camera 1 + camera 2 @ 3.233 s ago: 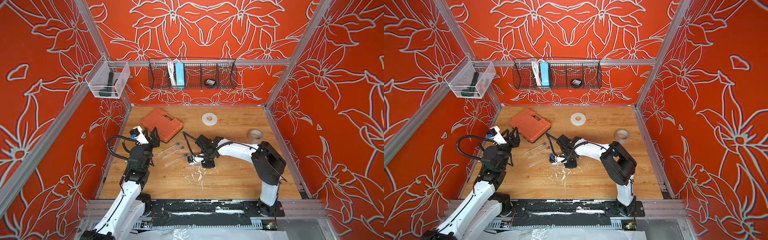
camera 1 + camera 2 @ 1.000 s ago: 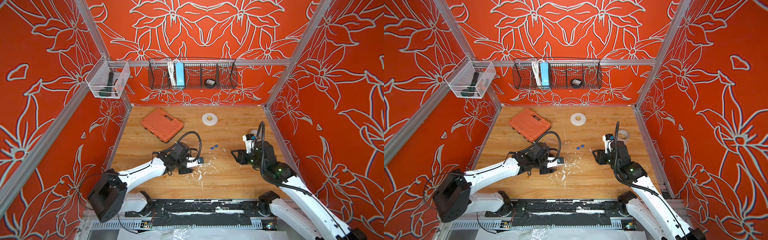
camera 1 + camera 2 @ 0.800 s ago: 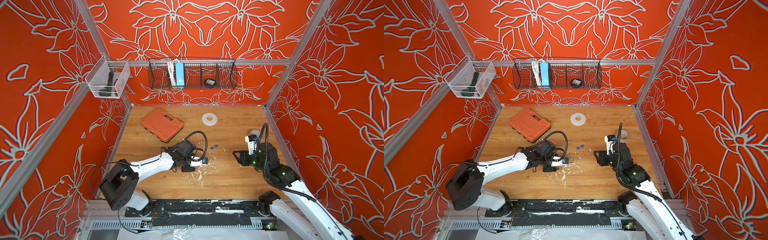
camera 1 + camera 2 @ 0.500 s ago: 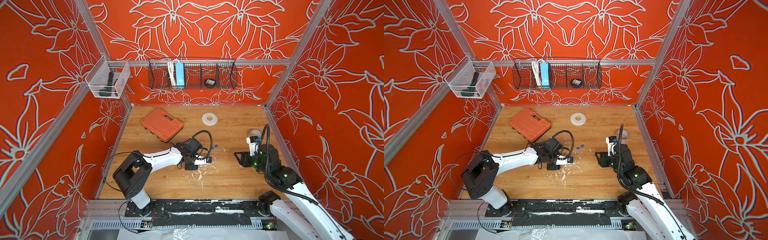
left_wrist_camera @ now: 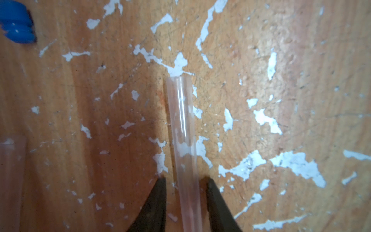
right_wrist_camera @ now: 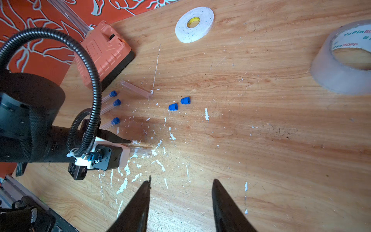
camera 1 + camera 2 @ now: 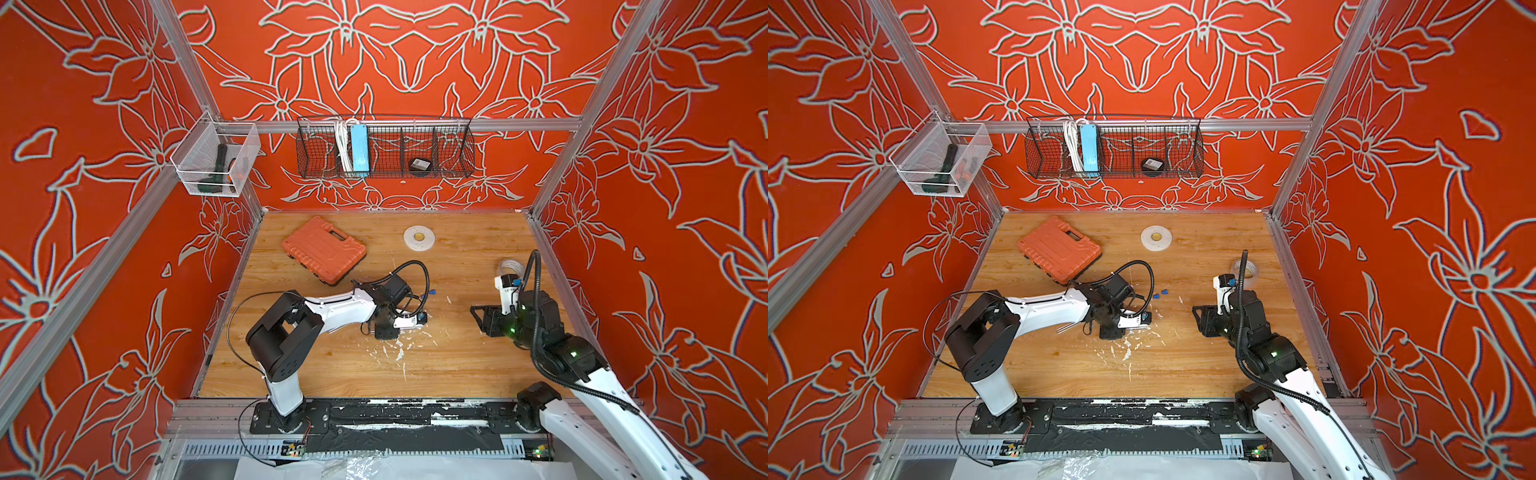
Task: Insert stoppers into test tubes
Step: Pick up the test tube at the center of the board.
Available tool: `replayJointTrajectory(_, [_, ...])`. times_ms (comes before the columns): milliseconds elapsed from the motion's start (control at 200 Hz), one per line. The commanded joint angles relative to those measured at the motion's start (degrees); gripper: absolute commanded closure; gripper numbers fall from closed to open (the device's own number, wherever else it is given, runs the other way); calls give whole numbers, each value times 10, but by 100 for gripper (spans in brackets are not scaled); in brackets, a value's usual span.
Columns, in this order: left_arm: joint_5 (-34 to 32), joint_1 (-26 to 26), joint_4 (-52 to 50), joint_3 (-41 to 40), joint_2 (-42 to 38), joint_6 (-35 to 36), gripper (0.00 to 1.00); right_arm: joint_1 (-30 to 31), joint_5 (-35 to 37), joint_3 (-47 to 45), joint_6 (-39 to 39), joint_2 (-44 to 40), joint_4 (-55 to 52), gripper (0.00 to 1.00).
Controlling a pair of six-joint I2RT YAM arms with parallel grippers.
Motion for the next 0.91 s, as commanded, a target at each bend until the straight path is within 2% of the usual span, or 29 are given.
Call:
replayJointTrajectory(0, [9,-3,-34,9,23,1,73,-2,14,1,-3,-4,-3,50])
replayJointTrajectory(350, [-1,-2,-21,7,23,0,87,-2,36,10,-10,15,-23,50])
replayJointTrajectory(460, [-1,-1,-4,-3,8,-18,88,-2,34,12,-10,22,-26,50])
replayJointTrajectory(711, [7,-1,85,-63,-101,-34,87,-2,-57,-8,2,21,27,45])
replayJointTrajectory(901, [24,-2,152,-131,-193,-56,88,-2,-133,-8,45,41,62,44])
